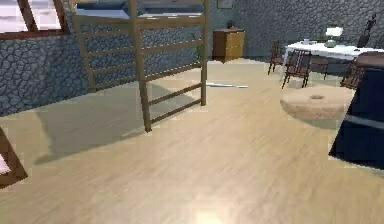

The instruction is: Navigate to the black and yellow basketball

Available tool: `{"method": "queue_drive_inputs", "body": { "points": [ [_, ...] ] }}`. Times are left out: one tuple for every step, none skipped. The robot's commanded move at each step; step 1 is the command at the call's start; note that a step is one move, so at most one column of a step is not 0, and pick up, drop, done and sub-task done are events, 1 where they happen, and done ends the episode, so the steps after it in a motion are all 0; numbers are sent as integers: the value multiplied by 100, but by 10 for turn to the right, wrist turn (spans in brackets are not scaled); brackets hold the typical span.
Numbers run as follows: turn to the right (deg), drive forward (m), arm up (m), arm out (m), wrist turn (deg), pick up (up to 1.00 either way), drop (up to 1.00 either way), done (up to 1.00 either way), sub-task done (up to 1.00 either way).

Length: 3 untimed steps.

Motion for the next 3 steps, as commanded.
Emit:
{"method": "queue_drive_inputs", "body": {
  "points": [
    [180,0,0,0,0,0,0,0,0],
    [30,0,0,0,0,0,0,0,0],
    [0,35,0,0,0,0,0,0,0]
  ]
}}
